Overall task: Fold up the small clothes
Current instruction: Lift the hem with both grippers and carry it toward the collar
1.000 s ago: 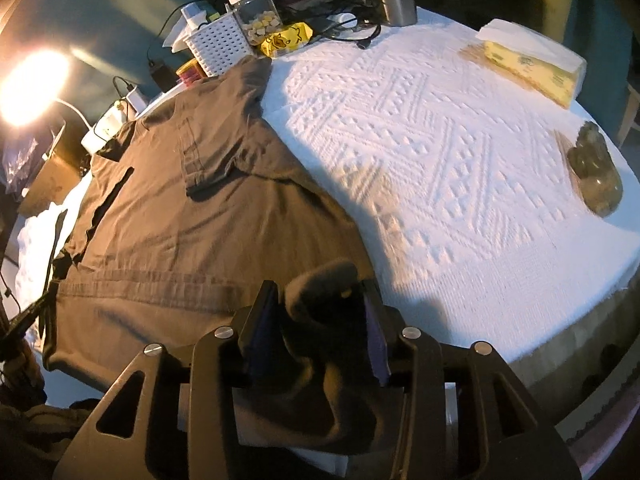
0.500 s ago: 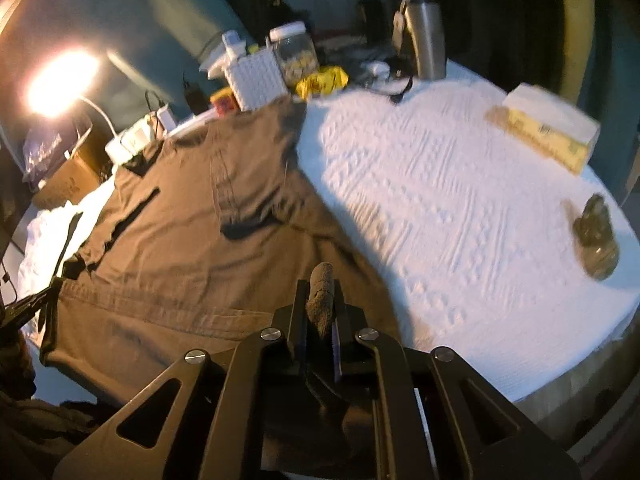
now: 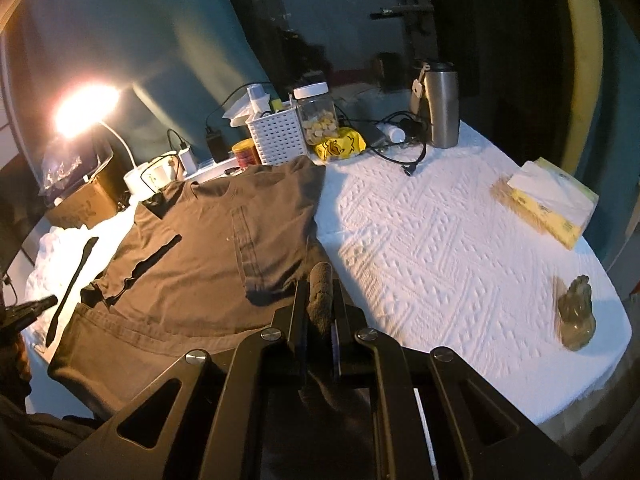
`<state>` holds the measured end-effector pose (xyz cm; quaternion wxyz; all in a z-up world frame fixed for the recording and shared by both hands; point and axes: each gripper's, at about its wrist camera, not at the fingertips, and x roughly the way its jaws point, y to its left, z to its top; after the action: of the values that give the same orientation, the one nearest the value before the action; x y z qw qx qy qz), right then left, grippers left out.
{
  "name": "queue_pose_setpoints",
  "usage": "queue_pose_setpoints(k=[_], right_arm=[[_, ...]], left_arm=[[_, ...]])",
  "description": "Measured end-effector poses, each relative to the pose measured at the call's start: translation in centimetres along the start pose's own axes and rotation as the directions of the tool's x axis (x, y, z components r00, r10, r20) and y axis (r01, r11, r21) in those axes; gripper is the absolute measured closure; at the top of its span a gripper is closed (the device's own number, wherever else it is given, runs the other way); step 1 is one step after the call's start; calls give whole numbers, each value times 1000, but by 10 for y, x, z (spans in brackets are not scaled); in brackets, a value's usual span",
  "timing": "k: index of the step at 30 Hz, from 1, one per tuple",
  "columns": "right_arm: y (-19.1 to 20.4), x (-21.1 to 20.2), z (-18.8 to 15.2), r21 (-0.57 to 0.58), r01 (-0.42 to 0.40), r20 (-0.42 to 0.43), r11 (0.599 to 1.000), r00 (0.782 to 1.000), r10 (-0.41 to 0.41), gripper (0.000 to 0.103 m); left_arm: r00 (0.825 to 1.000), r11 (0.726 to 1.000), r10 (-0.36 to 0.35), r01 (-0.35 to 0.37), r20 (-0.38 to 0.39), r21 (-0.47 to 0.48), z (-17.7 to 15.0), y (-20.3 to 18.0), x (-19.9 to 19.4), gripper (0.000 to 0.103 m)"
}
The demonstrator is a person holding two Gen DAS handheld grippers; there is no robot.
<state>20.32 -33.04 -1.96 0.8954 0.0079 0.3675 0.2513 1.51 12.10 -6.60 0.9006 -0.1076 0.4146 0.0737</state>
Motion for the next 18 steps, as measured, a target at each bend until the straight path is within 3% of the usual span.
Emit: queue_pose_setpoints(k=[2, 3, 4, 6, 7, 12, 14, 15, 16, 18], right_arm=[[-2, 2, 0, 6, 3, -3, 1000, 1000, -3, 94], [-3, 3, 0, 10, 6, -4, 1000, 1000, -6, 94], [-5, 4, -1, 15, 10, -1, 1000, 1000, -10, 94], [-12, 5, -2, 32, 24, 3, 999, 1000, -24, 94], [-15, 6, -3, 36, 29, 4, 999, 1000, -29, 94], [-24, 12, -8, 63, 36, -13, 997, 999, -35, 94], [-24, 14, -9, 66, 31, -14, 997, 999, -30, 94], [-25, 14, -9, 72, 30, -15, 997, 999, -30, 94], [-26, 14, -8, 76, 29, -14, 997, 1000, -28, 94], [-26, 14, -8, 82, 32, -9, 996, 999, -32, 94]], left_arm=[[999, 1000, 13, -14, -49, -27, -3, 5, 12, 96], [998, 999, 13, -14, -56, -32, -4, 6, 16, 84], [998, 999, 12, -14, -61, -38, -6, 6, 18, 64], [999, 999, 3, -6, -54, -53, -7, 5, 20, 41], [999, 999, -3, 0, -46, -54, -7, 4, 20, 38], [998, 1000, 4, -4, -59, -6, -7, -4, 34, 38], [999, 1000, -1, 2, -53, 26, -9, -9, 38, 53], [999, 999, -3, 5, -46, 35, -9, -10, 38, 77], [998, 999, -32, 34, -55, 27, -9, -10, 38, 83], [999, 999, -22, 22, -25, 26, -9, -13, 33, 95]])
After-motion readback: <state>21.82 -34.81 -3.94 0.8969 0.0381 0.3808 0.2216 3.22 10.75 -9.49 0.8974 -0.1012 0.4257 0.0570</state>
